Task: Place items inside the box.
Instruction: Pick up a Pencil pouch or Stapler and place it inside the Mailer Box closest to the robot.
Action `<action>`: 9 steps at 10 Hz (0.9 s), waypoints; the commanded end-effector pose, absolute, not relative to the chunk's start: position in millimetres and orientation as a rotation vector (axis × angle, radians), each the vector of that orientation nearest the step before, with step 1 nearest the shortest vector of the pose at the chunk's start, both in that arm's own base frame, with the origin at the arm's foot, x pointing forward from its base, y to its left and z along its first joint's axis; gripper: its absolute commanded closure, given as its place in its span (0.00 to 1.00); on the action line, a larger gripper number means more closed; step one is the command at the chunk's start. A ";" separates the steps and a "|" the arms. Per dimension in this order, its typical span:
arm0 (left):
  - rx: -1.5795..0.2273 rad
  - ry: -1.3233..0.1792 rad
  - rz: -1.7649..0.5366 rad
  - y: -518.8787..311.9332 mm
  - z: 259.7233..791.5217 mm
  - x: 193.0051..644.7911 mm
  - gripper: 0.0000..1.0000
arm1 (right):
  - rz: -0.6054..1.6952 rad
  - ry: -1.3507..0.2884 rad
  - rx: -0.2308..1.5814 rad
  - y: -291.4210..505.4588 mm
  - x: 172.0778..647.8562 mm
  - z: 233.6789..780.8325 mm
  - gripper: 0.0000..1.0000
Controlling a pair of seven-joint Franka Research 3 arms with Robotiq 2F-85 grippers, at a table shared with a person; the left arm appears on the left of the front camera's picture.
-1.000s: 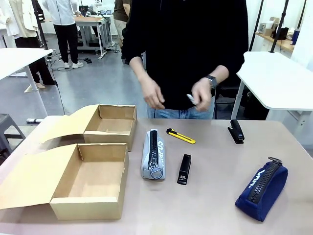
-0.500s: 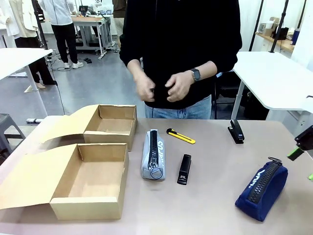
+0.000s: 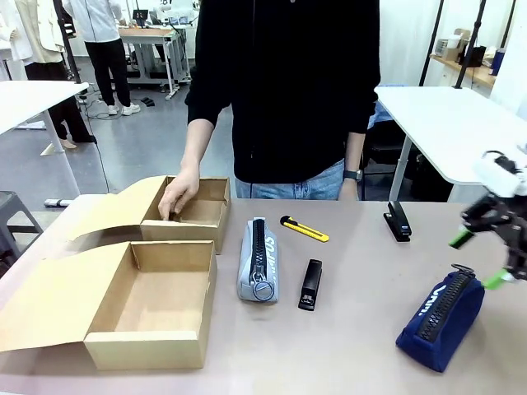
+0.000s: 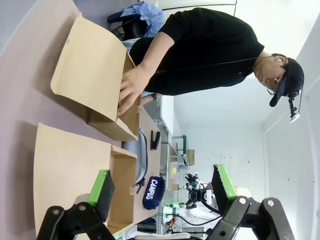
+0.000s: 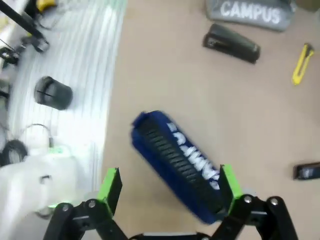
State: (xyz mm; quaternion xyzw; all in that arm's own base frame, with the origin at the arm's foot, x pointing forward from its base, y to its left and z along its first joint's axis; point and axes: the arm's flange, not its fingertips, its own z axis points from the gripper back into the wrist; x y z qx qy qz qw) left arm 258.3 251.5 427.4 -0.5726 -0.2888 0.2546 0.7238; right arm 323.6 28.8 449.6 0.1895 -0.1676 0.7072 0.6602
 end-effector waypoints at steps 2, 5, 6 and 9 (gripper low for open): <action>-1.282 -0.671 0.541 251.8 426.9 258.6 0.00 | 1.791 -0.381 0.209 57.0 321.2 385.6 0.00; -1.282 -0.671 0.541 251.8 426.9 258.6 0.00 | 1.992 -0.078 0.172 61.2 309.4 363.3 0.00; -1.282 -0.671 0.541 251.8 426.9 258.6 0.00 | 2.002 -0.103 0.140 61.8 307.3 359.7 0.00; -1.282 -0.671 0.541 251.8 426.9 258.6 0.00 | 1.989 -0.142 0.154 66.8 301.6 330.8 0.00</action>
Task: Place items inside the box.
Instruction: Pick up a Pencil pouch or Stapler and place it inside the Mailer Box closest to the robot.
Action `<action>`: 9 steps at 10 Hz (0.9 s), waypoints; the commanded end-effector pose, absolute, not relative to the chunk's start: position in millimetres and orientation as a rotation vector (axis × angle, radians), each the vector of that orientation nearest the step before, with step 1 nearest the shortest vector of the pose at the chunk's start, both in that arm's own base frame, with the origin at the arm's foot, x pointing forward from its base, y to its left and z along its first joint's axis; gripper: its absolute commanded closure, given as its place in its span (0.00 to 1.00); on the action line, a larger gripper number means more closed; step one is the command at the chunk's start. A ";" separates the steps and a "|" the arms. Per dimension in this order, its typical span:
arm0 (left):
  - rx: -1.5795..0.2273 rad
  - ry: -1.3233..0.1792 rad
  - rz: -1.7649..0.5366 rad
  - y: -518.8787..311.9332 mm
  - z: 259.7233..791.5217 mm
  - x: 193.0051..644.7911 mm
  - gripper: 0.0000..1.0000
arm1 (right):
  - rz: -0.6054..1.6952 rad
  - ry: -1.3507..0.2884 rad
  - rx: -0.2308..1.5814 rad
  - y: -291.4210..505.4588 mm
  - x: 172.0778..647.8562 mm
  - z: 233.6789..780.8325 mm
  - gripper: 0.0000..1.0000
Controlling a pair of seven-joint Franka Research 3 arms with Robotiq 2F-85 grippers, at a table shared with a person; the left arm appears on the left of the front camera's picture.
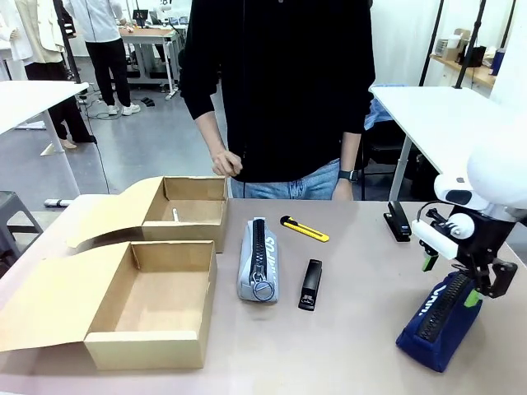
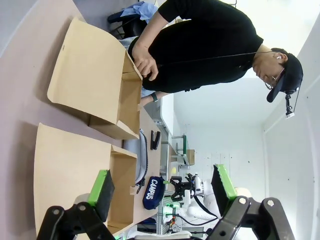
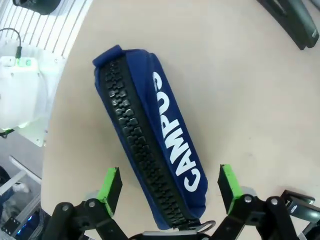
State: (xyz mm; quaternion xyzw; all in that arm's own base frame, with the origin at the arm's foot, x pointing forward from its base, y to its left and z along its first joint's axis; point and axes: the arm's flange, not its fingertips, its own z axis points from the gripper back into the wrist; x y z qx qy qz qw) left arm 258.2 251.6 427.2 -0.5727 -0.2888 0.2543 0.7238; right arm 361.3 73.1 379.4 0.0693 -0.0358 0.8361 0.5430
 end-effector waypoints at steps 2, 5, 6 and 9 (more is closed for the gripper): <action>-1.282 -0.671 0.541 251.8 426.9 258.6 0.00 | 1.986 -0.065 0.175 66.8 298.5 309.5 0.00; -1.282 -0.671 0.541 251.8 426.9 258.6 0.00 | 2.022 0.093 0.186 69.6 291.0 289.6 0.00; -1.282 -0.671 0.541 251.8 426.9 258.6 0.00 | 2.011 0.114 0.178 71.8 290.7 286.4 0.00; -1.282 -0.671 0.541 251.8 426.9 258.6 0.00 | 1.963 0.167 0.229 71.5 291.8 289.2 0.26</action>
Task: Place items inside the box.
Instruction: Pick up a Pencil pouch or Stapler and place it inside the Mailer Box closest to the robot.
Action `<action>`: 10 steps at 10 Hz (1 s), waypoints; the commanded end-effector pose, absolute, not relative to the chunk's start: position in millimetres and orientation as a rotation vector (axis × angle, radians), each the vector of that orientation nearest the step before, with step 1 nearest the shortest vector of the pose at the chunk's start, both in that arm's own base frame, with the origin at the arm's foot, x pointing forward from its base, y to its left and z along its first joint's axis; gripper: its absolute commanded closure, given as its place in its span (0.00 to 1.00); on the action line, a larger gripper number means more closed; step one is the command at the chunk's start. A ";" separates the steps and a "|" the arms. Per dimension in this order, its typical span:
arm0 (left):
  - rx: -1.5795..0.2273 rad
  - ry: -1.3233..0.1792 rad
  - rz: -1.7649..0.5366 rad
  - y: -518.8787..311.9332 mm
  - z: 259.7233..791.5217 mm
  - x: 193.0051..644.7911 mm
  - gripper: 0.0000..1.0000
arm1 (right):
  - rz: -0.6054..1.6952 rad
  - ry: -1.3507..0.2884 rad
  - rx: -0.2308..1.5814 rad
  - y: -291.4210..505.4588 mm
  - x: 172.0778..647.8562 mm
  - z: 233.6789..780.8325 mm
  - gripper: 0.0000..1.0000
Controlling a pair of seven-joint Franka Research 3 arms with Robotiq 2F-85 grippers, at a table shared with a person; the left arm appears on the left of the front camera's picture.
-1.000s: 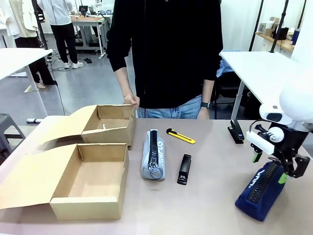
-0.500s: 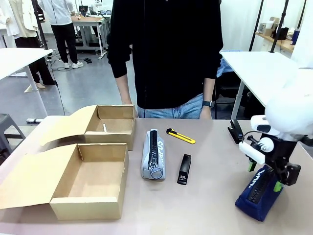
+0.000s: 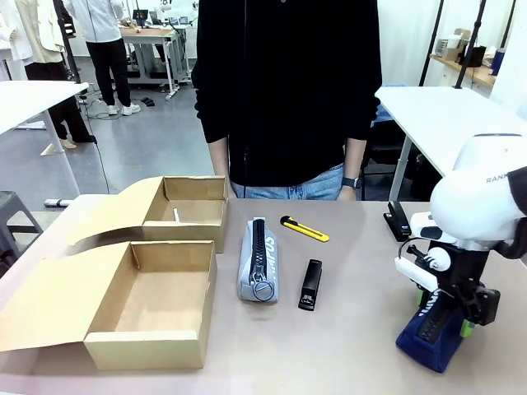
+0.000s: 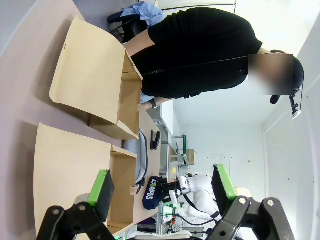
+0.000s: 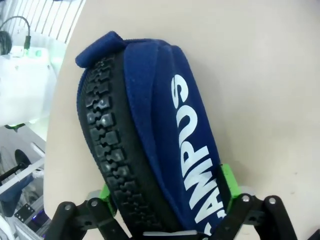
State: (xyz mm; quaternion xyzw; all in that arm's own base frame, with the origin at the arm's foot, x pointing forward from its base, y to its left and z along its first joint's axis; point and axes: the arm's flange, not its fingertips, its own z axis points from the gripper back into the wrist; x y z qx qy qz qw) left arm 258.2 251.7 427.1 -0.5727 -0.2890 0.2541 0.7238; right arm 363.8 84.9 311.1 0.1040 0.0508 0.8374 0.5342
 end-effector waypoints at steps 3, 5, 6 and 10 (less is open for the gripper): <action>-1.282 -0.671 0.541 251.8 426.9 258.6 0.00 | 1.933 0.176 0.284 70.2 291.9 287.7 1.00; -1.282 -0.671 0.541 251.8 426.9 258.6 0.00 | 1.900 0.169 0.324 67.0 293.3 293.0 1.00; -1.282 -0.671 0.541 251.8 426.9 258.6 0.00 | 1.885 0.168 0.325 66.3 293.8 294.7 0.97; -1.282 -0.671 0.541 251.8 426.9 258.6 0.00 | 1.714 0.156 0.319 62.8 295.4 307.6 1.00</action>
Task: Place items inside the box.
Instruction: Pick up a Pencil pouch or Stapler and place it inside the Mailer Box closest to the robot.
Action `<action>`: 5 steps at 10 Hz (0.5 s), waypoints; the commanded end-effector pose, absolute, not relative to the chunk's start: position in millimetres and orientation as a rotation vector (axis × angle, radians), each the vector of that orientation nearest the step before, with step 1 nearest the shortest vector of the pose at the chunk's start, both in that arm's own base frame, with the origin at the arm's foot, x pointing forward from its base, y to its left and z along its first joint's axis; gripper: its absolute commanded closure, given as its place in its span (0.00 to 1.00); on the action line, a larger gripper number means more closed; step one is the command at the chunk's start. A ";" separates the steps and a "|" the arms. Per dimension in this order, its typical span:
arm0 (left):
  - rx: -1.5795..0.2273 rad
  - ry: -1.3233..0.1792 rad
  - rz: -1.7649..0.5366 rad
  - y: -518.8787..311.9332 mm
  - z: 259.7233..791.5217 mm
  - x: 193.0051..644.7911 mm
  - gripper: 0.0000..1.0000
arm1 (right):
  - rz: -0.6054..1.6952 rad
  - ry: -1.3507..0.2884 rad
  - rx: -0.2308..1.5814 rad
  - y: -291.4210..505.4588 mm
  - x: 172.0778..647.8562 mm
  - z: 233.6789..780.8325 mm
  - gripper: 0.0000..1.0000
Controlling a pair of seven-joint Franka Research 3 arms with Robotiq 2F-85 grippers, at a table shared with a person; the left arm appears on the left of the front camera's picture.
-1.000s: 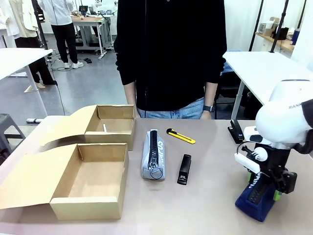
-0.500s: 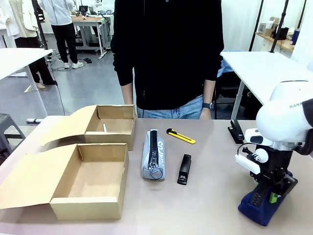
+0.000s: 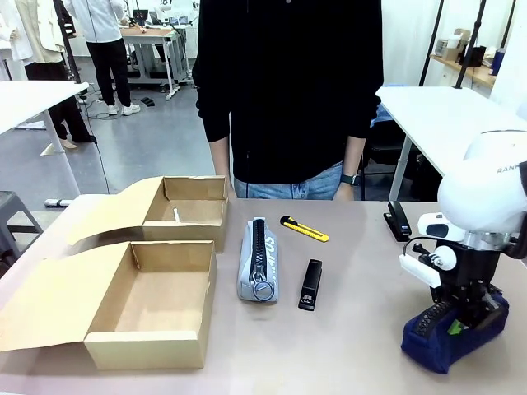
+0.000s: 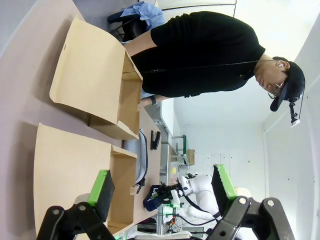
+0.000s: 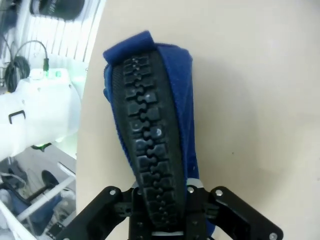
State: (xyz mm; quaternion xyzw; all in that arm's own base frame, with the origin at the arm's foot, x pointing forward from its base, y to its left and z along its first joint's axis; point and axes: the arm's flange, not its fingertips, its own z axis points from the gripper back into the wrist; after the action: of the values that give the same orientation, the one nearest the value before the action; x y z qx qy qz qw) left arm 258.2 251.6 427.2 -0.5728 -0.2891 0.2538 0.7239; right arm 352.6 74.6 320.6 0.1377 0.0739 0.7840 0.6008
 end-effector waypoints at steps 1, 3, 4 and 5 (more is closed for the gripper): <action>-1.282 -0.671 0.541 251.8 426.9 258.6 0.00 | 1.581 0.162 0.324 60.3 296.0 318.0 1.00; -1.282 -0.671 0.541 251.8 426.9 258.6 0.00 | 1.195 0.178 0.429 51.2 290.7 368.6 1.00; -1.282 -0.671 0.541 251.8 426.9 258.6 0.00 | 0.996 0.137 0.423 43.1 285.9 401.6 1.00; -1.282 -0.671 0.541 251.8 426.9 258.6 0.00 | 0.801 0.050 0.420 31.3 277.8 428.6 1.00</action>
State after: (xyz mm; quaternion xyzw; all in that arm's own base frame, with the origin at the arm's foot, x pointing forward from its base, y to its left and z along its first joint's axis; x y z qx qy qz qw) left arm 257.9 251.8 427.3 -0.5727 -0.2895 0.2538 0.7238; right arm 311.6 37.9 403.1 0.1919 0.0757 0.5200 0.8289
